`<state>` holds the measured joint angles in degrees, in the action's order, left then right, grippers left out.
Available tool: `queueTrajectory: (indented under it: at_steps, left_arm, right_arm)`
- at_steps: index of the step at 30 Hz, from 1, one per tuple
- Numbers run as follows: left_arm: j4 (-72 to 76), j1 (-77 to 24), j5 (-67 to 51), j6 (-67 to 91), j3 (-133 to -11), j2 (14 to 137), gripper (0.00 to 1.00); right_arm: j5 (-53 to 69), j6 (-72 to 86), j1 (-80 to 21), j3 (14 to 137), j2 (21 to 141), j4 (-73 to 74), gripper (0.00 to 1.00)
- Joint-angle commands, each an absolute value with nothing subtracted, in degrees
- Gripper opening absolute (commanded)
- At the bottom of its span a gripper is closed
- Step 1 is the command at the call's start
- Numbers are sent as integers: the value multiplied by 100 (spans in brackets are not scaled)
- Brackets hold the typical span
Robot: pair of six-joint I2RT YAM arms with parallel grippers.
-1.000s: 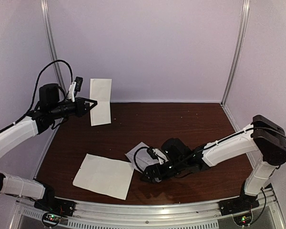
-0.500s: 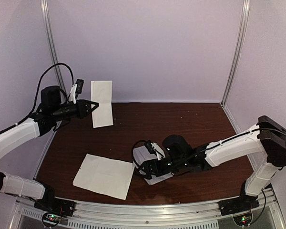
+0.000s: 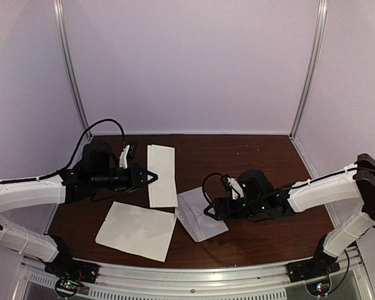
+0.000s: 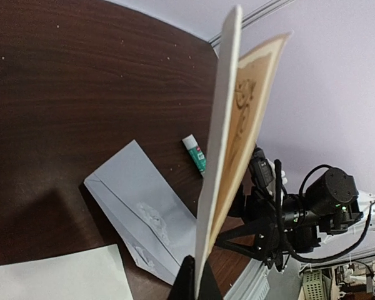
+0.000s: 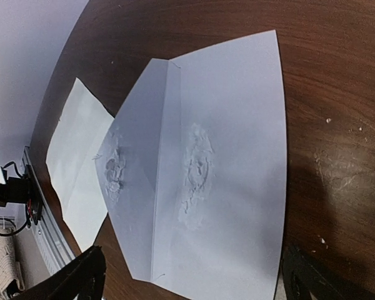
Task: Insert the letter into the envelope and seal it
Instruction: Place the letter in the envelope.
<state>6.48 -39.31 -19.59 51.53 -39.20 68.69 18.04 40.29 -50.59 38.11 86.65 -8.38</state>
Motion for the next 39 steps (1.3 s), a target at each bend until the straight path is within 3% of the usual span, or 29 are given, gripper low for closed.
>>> queueTrajectory:
  at_steps: [1,10,26,39]
  left_arm:
    - [1064,-4315,-1482,6332,-3929,7145,0]
    - [493,-4816,-1421,7128,-4182,7954,0]
    - [371,-4878,-1376,7496,-3920,8241,0]
    - [562,-4877,-1470,7463,-3990,8411,0]
  right_arm:
    - [1662,4150,-5026,3548,8513,-1006,99]
    - [1717,4391,-5029,3326,8675,-1470,98]
    - [2008,4777,-5512,3383,9200,-2147,96]
    - [1086,4351,-5340,3573,8687,-994,97]
